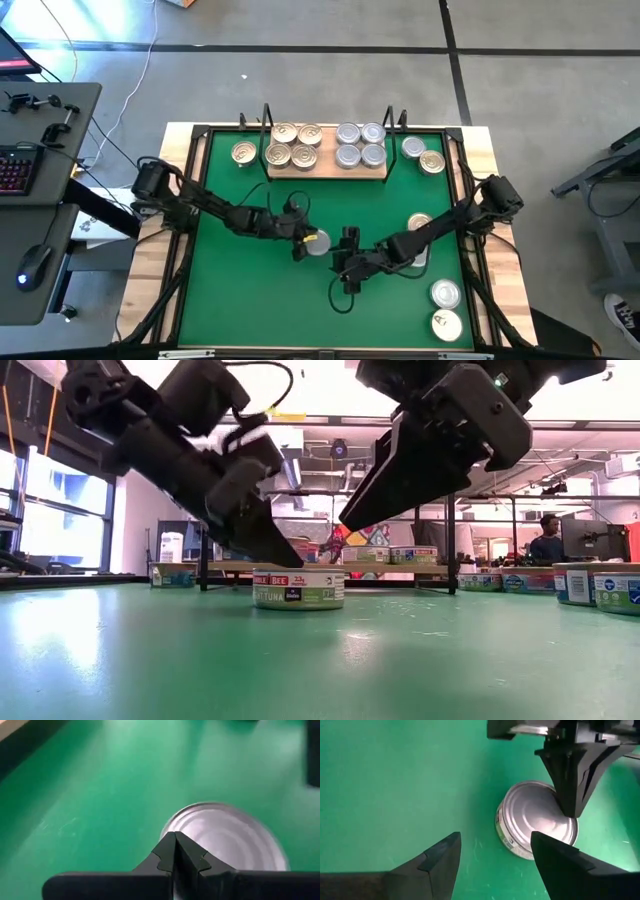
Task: Stack canned seafood by type on shelf
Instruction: Put the green white tuna can on the shelf
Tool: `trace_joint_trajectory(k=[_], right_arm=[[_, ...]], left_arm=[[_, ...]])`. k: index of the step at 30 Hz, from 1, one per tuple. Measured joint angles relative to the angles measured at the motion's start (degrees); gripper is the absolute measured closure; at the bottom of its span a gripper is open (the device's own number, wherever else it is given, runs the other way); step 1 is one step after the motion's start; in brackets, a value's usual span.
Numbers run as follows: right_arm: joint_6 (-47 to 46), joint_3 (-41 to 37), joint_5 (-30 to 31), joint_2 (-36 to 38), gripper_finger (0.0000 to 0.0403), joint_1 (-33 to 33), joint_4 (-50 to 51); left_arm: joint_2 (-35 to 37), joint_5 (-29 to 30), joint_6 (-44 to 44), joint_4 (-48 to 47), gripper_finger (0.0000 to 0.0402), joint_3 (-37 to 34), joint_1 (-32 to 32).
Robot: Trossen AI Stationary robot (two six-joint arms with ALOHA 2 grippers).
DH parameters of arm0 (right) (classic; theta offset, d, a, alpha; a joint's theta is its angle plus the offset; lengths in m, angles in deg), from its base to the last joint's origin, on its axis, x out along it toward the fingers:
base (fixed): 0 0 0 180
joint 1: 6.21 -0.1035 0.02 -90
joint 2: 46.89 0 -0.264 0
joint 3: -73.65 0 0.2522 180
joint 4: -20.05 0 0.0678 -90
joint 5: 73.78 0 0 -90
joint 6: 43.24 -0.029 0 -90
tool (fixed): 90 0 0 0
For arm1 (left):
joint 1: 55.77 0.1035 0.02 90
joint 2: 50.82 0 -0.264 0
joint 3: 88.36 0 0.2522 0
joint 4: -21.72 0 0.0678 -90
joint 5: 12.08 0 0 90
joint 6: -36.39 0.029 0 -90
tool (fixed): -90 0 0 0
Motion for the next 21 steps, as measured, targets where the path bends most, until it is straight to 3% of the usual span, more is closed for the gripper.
trace_joint_trajectory(k=[8,14,21], right_arm=[[-0.09,0.0,0.19,0.0,0.017,-0.22,0.98],[-2.6,0.0,3.6,0.0,0.0169,0.0,6.89],[-2.85,0.0,3.69,0.0,0.0169,-0.28,6.89]], left_arm=[[-3.21,0.15,0.03,1.85,0.0402,0.24,0.76],[-2.12,-0.29,0.18,3.94,0.0402,0.07,0.24],[-0.21,-0.36,7.7,5.19,0.0401,2.31,0.11]])
